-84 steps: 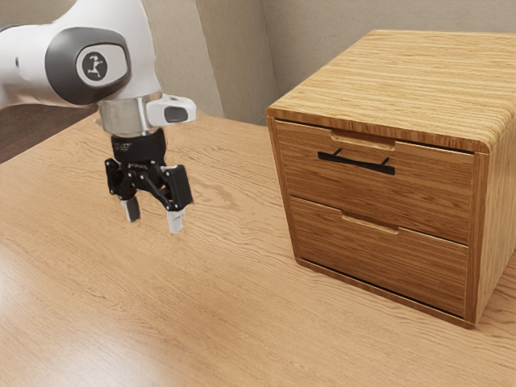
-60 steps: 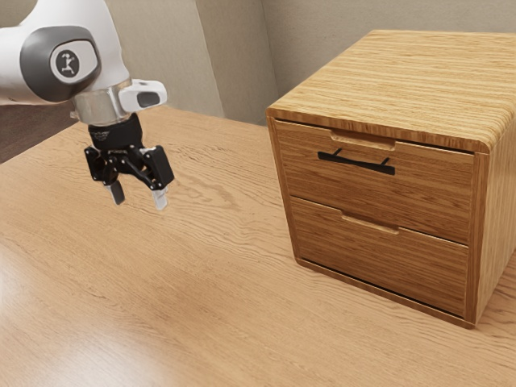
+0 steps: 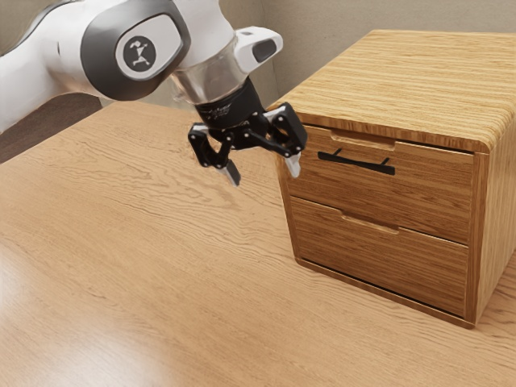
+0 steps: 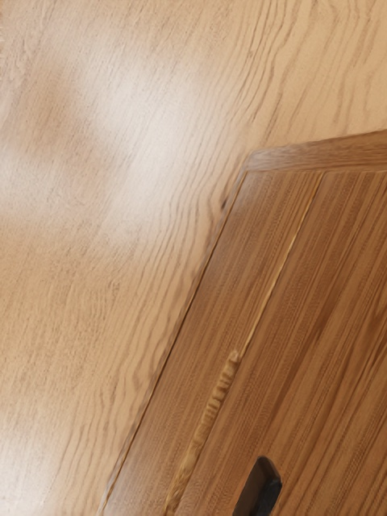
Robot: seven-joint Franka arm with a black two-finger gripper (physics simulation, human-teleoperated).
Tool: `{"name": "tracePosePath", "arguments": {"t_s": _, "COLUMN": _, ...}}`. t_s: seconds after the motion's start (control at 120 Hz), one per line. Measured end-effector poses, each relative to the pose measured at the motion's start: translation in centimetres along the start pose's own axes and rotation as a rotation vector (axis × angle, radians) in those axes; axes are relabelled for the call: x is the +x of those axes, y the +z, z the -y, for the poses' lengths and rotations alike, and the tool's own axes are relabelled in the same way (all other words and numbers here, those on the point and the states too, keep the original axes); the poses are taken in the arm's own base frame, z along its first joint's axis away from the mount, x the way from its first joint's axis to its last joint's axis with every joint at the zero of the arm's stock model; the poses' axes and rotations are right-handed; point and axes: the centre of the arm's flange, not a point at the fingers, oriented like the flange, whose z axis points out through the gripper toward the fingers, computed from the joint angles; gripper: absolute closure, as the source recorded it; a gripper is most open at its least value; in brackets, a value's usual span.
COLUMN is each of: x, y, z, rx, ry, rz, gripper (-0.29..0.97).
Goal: Pull the drawer handle with one arm to open the drawer
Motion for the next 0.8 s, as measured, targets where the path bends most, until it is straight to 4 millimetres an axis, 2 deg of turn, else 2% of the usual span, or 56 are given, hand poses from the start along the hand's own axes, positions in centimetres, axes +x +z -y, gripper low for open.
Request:
{"name": "tracePosePath", "arguments": {"t_s": 0.075, "x": -0.6, "y": 0.4, "z": -2.3, "rx": -0.039, "ry": -0.082, "rz": -0.014, "gripper": 0.0}}
{"name": "tracePosePath", "arguments": {"t_s": 0.133, "x": 0.0, "y": 0.5, "z": -2.3, "rx": -0.069, "ry": -0.176, "rz": -0.019, "gripper": 0.0}}
{"name": "tracePosePath", "arguments": {"t_s": 0.192, "x": 1.5, "y": 0.2, "z": -0.5, "rx": -0.088, "ry": -0.291, "rz": -0.043, "gripper": 0.0}}
{"name": "tracePosePath", "arguments": {"t_s": 0.325, "x": 5.6, "y": -0.9, "z": 6.0, "rx": -0.11, "ry": -0.562, "rz": -0.12, "gripper": 0.0}}
{"name": "tracePosePath", "arguments": {"t_s": 0.367, "x": 6.1, "y": -1.2, "z": 7.0, "rx": -0.119, "ry": -0.618, "rz": -0.139, "gripper": 0.0}}
{"name": "tracePosePath", "arguments": {"t_s": 0.408, "x": 6.3, "y": -1.3, "z": 7.1, "rx": -0.13, "ry": -0.656, "rz": -0.152, "gripper": 0.0}}
{"name": "tracePosePath", "arguments": {"t_s": 0.475, "x": 5.7, "y": -1.4, "z": 5.3, "rx": -0.154, "ry": -0.68, "rz": -0.16, "gripper": 0.0}}
{"name": "tracePosePath", "arguments": {"t_s": 0.675, "x": 0.6, "y": -1.6, "z": -4.2, "rx": -0.224, "ry": -0.643, "rz": -0.129, "gripper": 0.0}}
{"name": "tracePosePath", "arguments": {"t_s": 0.742, "x": -0.8, "y": -1.5, "z": -6.1, "rx": -0.237, "ry": -0.644, "rz": -0.116, "gripper": 0.0}}
{"name": "tracePosePath", "arguments": {"t_s": 0.8, "x": -1.4, "y": -1.5, "z": -7.0, "rx": -0.244, "ry": -0.657, "rz": -0.109, "gripper": 0.0}}
